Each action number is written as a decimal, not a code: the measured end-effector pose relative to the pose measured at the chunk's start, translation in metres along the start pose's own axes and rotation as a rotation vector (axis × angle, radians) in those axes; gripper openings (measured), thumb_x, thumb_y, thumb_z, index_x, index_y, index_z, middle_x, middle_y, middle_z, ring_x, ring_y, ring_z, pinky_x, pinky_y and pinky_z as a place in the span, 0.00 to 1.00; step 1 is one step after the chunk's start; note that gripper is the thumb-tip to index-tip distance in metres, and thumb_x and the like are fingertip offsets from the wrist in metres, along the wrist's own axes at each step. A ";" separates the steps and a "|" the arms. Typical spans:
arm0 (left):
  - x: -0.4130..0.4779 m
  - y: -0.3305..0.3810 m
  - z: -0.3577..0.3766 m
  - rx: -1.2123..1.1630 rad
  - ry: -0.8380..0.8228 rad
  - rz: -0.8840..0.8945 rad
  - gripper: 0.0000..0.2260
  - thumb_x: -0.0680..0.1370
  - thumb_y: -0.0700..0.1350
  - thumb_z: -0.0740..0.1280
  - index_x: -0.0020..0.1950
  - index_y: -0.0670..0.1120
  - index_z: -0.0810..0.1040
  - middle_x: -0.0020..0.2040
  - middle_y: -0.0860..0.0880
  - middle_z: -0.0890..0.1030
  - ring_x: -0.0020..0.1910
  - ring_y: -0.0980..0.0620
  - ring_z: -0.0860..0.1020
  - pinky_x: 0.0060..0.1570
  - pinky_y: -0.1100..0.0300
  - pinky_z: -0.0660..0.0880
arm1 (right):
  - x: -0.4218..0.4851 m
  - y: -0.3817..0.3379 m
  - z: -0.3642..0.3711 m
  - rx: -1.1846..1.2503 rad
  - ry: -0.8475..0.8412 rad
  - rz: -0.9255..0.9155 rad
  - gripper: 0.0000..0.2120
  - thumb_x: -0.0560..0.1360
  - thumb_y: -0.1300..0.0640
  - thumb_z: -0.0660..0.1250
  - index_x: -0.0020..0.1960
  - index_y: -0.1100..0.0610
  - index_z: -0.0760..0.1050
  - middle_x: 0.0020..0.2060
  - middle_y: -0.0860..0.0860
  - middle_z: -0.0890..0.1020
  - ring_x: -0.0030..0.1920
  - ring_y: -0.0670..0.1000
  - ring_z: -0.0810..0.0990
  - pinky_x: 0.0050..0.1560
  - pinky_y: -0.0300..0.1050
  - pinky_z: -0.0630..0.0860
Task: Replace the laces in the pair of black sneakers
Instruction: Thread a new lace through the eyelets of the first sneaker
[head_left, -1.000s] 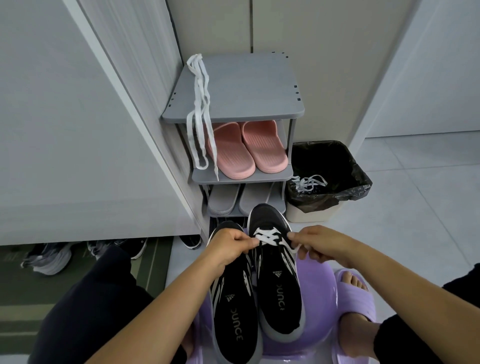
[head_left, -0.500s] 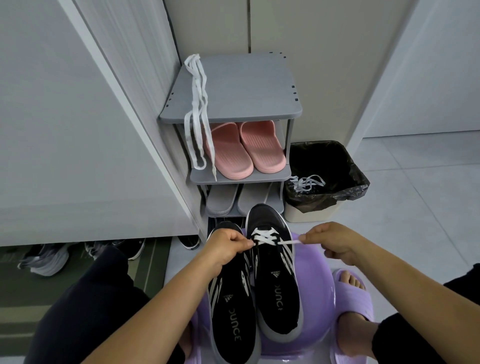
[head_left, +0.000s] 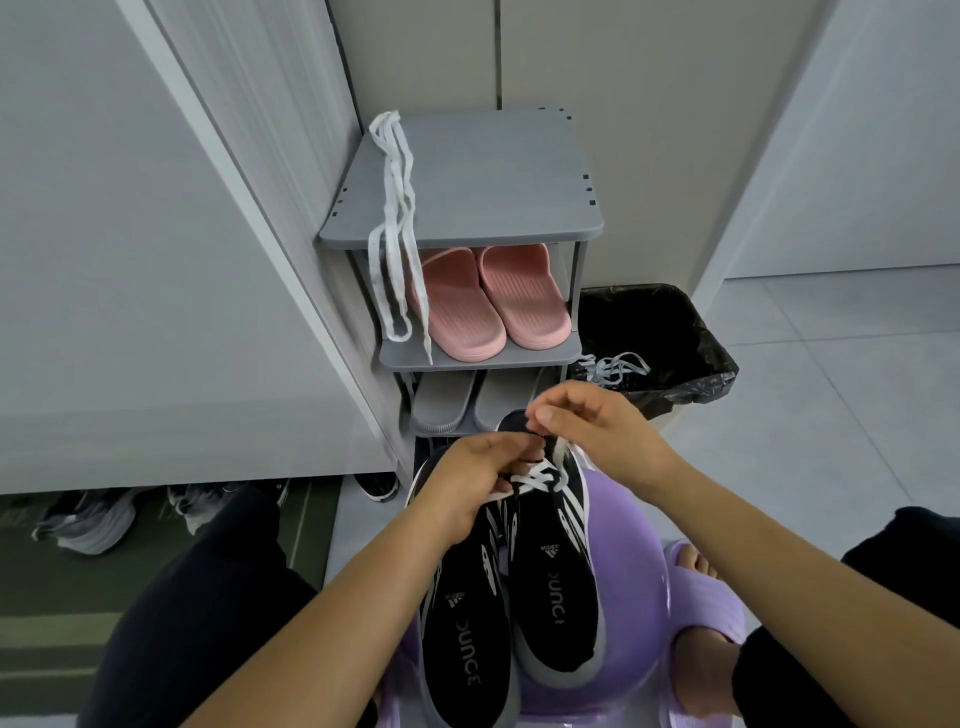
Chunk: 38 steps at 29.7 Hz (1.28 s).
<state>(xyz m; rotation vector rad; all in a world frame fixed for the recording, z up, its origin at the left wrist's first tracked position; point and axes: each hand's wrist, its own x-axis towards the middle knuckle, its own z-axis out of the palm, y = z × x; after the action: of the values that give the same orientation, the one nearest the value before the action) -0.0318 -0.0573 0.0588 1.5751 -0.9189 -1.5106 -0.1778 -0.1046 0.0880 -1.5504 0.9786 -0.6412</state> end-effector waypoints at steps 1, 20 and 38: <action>0.001 0.003 0.001 -0.091 -0.021 -0.045 0.12 0.80 0.49 0.60 0.44 0.48 0.81 0.39 0.53 0.83 0.37 0.57 0.77 0.38 0.64 0.68 | -0.001 -0.004 0.002 0.082 -0.054 -0.006 0.06 0.77 0.65 0.62 0.46 0.59 0.77 0.38 0.50 0.82 0.41 0.45 0.80 0.46 0.35 0.75; 0.006 0.027 -0.024 -0.745 0.115 0.091 0.04 0.74 0.42 0.65 0.42 0.45 0.79 0.37 0.50 0.83 0.43 0.55 0.80 0.49 0.59 0.73 | -0.002 0.063 -0.018 -0.580 0.292 0.130 0.06 0.74 0.65 0.64 0.46 0.55 0.76 0.46 0.51 0.77 0.39 0.52 0.77 0.39 0.42 0.74; -0.010 0.034 -0.013 -0.737 0.064 0.272 0.09 0.73 0.33 0.63 0.48 0.44 0.75 0.40 0.47 0.84 0.44 0.52 0.82 0.49 0.62 0.79 | 0.014 0.021 0.000 -0.660 0.147 0.077 0.06 0.76 0.55 0.66 0.46 0.56 0.80 0.32 0.47 0.78 0.30 0.43 0.74 0.31 0.34 0.66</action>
<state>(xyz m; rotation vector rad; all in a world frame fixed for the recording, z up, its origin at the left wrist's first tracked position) -0.0190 -0.0632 0.0936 0.9149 -0.4288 -1.3699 -0.1757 -0.1171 0.0656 -2.0412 1.4491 -0.3942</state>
